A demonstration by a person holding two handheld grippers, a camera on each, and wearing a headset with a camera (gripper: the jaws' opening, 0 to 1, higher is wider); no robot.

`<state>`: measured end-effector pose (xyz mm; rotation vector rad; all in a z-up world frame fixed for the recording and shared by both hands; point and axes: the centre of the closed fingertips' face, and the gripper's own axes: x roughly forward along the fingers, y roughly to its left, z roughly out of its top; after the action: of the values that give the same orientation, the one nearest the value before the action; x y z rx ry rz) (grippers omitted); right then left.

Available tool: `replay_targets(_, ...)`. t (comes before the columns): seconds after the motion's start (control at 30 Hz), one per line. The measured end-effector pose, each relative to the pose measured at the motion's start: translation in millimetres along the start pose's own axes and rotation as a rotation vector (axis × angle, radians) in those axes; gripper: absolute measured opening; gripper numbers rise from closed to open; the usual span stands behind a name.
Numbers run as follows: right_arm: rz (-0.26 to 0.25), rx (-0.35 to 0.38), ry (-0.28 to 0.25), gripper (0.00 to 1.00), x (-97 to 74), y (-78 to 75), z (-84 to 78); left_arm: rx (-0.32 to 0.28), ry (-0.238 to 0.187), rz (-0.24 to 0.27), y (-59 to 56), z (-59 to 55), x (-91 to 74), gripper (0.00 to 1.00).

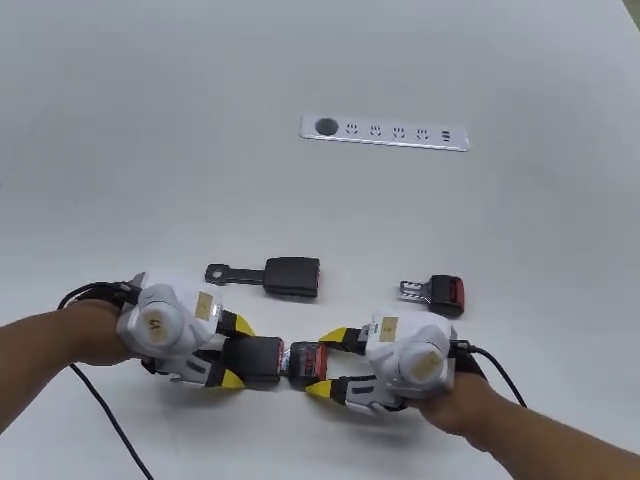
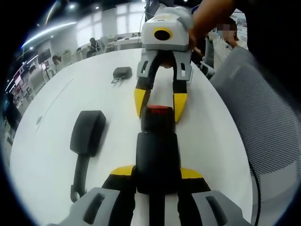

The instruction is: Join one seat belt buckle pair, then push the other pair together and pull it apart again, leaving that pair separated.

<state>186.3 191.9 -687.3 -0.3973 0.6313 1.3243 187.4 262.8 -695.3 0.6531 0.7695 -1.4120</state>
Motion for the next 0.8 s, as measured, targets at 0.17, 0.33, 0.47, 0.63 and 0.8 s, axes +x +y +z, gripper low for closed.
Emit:
replay_targets(0.17,-0.02,0.064,-0.02,0.46,-4.2,-2.7,2.4,-0.005,0.016,-0.008,-4.0,6.2,3.0,0.46)
replay_targets(0.33,-0.033,0.12,-0.055,0.74,-11.9,-8.8,1.6,-0.039,-0.002,-0.001,-5.4,12.8,-0.3,0.59)
replay_targets(0.47,-0.054,0.122,-0.043,0.73,-24.7,-17.0,-7.9,-0.079,-0.048,0.032,2.5,25.2,-7.2,0.63)
replay_targets(0.63,-0.083,0.117,-0.039,0.76,-47.0,-33.5,-18.5,-0.09,-0.072,0.058,14.3,36.4,-13.6,0.65)
replay_targets(0.8,-0.152,0.125,-0.066,0.78,-74.2,-65.9,-23.9,-0.077,-0.081,0.096,34.0,45.3,-19.3,0.65)
